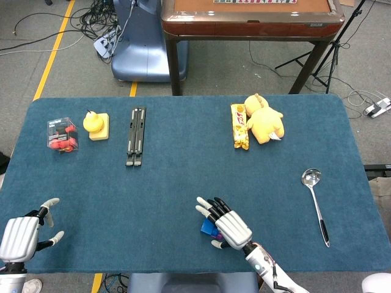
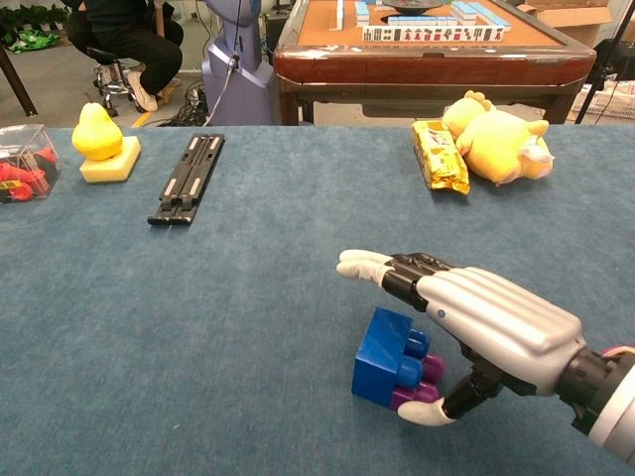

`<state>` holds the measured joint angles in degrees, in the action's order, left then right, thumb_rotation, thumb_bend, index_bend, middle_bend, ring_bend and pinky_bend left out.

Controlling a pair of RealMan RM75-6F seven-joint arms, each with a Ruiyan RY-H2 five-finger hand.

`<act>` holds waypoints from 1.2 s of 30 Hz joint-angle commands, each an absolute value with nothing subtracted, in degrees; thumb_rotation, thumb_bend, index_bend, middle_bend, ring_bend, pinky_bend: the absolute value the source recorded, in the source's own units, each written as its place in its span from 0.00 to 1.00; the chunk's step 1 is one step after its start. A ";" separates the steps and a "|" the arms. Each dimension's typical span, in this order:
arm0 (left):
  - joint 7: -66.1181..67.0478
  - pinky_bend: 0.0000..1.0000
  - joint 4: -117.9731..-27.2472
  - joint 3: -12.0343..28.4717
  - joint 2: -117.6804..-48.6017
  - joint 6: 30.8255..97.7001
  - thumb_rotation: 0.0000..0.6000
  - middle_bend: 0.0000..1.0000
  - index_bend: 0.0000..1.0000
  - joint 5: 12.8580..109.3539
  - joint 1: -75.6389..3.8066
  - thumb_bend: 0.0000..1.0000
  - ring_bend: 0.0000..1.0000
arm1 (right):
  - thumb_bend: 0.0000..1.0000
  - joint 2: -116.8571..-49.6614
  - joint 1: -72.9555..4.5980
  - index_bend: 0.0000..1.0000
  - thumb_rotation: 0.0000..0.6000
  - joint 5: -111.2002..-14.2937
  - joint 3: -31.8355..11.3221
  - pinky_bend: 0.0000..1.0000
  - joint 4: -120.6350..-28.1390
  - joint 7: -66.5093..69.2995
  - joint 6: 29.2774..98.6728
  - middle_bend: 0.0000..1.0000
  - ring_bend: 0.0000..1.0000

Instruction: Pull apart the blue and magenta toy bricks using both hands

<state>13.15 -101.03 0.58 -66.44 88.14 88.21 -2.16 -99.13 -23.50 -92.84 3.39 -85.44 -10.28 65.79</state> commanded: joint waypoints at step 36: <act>13.25 0.73 -100.76 0.31 -67.17 87.94 1.00 0.58 0.28 88.35 -1.92 0.14 0.55 | 0.00 -99.82 -24.47 0.00 1.00 -88.19 0.24 0.00 -80.60 -10.16 64.34 0.00 0.00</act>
<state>13.25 -100.76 0.31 -67.17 87.94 88.35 -1.92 -99.88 -24.41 -88.35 0.39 -80.67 -10.13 64.41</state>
